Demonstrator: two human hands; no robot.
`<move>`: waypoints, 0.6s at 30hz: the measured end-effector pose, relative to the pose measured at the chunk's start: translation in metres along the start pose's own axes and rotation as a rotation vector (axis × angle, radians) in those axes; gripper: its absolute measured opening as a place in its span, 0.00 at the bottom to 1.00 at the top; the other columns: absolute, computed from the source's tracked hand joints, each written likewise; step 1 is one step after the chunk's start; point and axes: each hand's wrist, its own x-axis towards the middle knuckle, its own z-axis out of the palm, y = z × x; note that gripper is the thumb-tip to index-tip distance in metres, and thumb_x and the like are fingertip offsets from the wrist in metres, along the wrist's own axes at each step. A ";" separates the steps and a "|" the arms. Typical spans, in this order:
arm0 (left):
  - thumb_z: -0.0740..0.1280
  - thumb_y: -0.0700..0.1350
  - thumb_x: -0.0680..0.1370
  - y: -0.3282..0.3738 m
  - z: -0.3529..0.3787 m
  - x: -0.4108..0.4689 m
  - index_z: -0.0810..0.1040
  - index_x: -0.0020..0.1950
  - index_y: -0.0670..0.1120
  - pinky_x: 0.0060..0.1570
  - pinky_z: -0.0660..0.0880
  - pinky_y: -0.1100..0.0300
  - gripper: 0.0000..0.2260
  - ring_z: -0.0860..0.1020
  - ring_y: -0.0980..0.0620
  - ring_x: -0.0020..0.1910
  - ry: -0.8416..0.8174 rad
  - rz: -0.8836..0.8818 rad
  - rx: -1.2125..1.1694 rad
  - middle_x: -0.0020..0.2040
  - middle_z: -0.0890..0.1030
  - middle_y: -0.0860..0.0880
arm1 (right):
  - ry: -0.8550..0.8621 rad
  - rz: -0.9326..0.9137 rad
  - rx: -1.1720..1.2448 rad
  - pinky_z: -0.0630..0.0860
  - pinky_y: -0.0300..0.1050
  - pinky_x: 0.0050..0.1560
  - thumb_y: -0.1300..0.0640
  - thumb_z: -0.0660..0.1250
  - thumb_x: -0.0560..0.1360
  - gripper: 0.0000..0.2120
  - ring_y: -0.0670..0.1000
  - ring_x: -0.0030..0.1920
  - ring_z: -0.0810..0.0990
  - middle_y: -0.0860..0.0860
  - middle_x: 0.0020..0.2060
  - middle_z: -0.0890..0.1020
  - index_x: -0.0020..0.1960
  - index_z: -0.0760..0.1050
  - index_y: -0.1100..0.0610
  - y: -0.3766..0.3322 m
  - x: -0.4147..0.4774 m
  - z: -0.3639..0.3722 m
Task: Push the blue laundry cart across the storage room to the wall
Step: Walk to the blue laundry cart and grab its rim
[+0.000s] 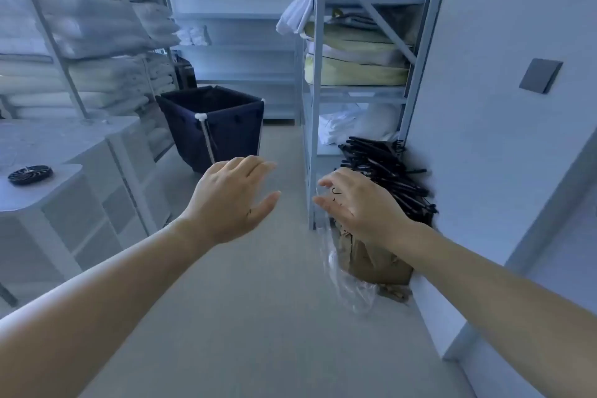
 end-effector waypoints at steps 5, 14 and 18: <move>0.50 0.60 0.76 -0.051 0.046 0.015 0.71 0.67 0.48 0.60 0.70 0.53 0.26 0.74 0.49 0.61 -0.023 -0.067 -0.072 0.62 0.76 0.51 | -0.089 0.052 0.070 0.68 0.37 0.48 0.43 0.58 0.78 0.19 0.39 0.52 0.72 0.47 0.56 0.77 0.60 0.73 0.55 0.014 0.045 0.052; 0.58 0.56 0.79 -0.117 0.113 0.032 0.69 0.69 0.52 0.63 0.68 0.53 0.20 0.72 0.49 0.65 -0.161 -0.176 -0.138 0.65 0.75 0.53 | -0.196 0.123 0.211 0.73 0.51 0.59 0.43 0.58 0.77 0.19 0.47 0.59 0.73 0.47 0.57 0.76 0.60 0.73 0.55 0.033 0.096 0.129; 0.57 0.56 0.79 -0.132 0.136 0.051 0.70 0.68 0.52 0.62 0.68 0.52 0.19 0.72 0.48 0.65 -0.202 -0.186 -0.150 0.65 0.75 0.52 | -0.201 0.149 0.245 0.71 0.49 0.61 0.43 0.59 0.77 0.19 0.46 0.60 0.73 0.48 0.59 0.75 0.60 0.73 0.55 0.049 0.116 0.151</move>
